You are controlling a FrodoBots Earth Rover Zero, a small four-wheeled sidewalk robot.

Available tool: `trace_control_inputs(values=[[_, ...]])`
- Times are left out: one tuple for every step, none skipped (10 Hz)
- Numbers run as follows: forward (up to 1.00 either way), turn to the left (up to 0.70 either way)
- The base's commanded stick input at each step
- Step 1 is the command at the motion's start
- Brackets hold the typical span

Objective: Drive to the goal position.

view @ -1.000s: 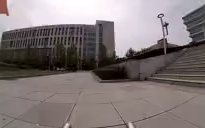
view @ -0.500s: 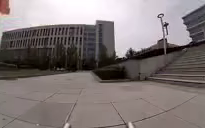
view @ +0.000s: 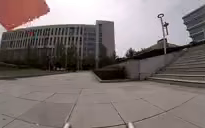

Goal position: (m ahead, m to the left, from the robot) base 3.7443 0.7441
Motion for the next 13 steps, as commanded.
trace_control_inputs(values=[[0.85,0.0],[0.85,0.0],[0.85,0.0],[0.85,0.02],[0.85,0.09],[0.85,0.31],[0.85,0.34],[0.85,0.34],[0.85,0.34],[0.85,0.34],[0.85,0.34],[0.85,0.34],[0.85,0.34]])
